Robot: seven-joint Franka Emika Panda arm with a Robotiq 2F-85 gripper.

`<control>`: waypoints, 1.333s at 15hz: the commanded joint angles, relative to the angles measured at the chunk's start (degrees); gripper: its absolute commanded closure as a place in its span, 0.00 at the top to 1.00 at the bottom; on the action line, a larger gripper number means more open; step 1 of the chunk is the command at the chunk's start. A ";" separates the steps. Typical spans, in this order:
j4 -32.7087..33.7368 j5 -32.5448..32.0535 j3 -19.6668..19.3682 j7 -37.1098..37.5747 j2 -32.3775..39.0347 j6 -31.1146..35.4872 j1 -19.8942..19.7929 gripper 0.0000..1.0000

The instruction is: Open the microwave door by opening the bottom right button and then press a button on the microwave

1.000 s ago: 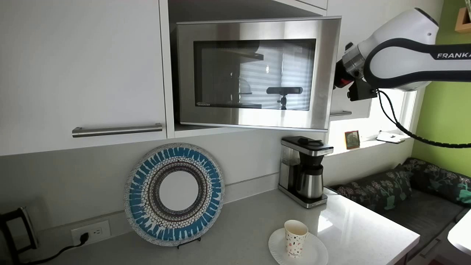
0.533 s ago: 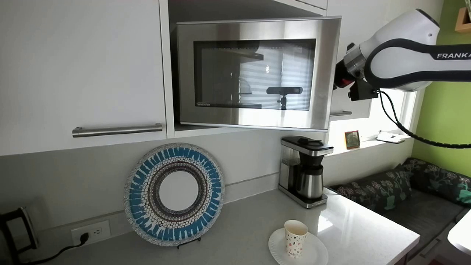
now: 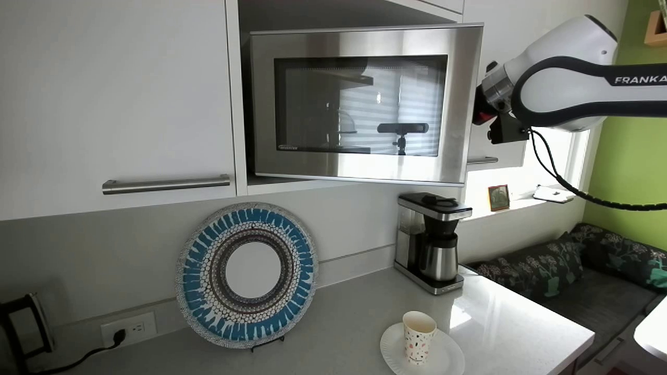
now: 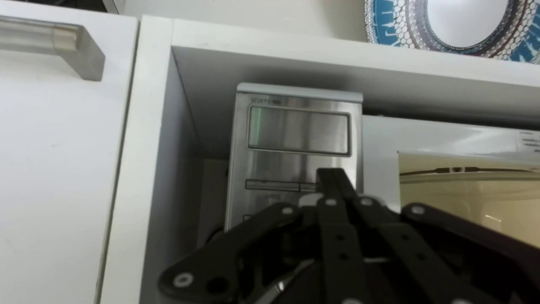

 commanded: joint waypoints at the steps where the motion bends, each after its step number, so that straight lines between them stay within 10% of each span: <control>1: -1.11 1.11 -0.47 -1.55 0.08 2.29 0.91 0.00; 20: -1.42 0.46 -0.32 -1.97 2.18 6.80 0.75 0.00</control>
